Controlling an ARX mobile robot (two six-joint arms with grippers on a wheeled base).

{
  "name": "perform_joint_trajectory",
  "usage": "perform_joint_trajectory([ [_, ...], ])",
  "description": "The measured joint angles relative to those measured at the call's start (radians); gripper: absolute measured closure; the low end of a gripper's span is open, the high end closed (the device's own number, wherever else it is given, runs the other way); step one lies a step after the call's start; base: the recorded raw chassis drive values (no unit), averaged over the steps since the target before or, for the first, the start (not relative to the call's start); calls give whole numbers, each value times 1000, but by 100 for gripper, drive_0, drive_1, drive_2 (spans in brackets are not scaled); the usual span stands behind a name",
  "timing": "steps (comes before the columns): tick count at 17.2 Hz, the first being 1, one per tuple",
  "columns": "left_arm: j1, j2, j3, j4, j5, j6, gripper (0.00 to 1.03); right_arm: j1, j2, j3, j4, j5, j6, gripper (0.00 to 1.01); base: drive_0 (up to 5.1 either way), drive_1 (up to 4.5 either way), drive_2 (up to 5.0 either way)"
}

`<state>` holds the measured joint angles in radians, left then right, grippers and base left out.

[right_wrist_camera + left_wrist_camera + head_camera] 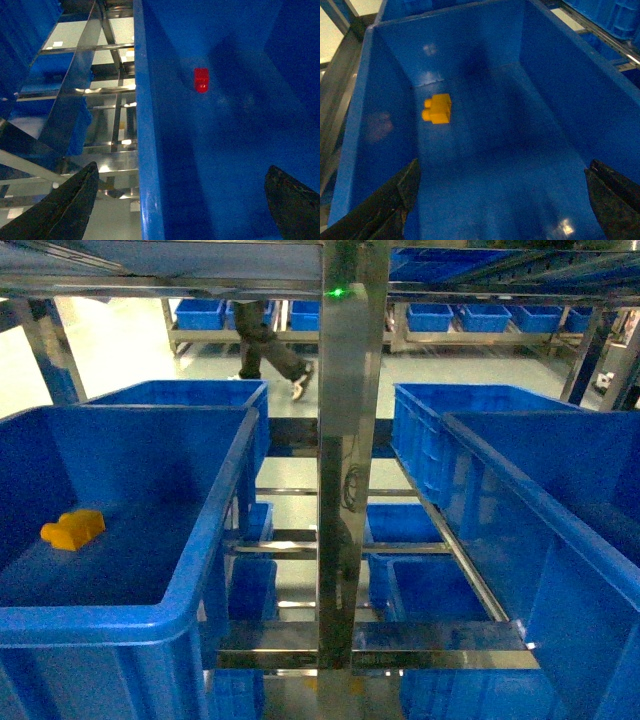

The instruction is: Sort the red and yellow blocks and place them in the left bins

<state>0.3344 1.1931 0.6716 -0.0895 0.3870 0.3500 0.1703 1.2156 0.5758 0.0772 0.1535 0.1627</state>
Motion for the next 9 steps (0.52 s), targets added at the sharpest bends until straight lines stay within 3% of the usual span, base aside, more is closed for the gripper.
perform_joint_trajectory([
  [3,2,-95,-38,-48,35,18,5,0,0,0,0,0,0,3,0,0,0],
  [5,-51,-192,-96,-57,90,32,5,0,0,0,0,0,0,3,0,0,0],
  [7,-84,-211,-119,-22,89,30,5,0,0,0,0,0,0,3,0,0,0],
  [9,-83,-211,-119,-22,85,25,5,0,0,0,0,0,0,3,0,0,0],
])
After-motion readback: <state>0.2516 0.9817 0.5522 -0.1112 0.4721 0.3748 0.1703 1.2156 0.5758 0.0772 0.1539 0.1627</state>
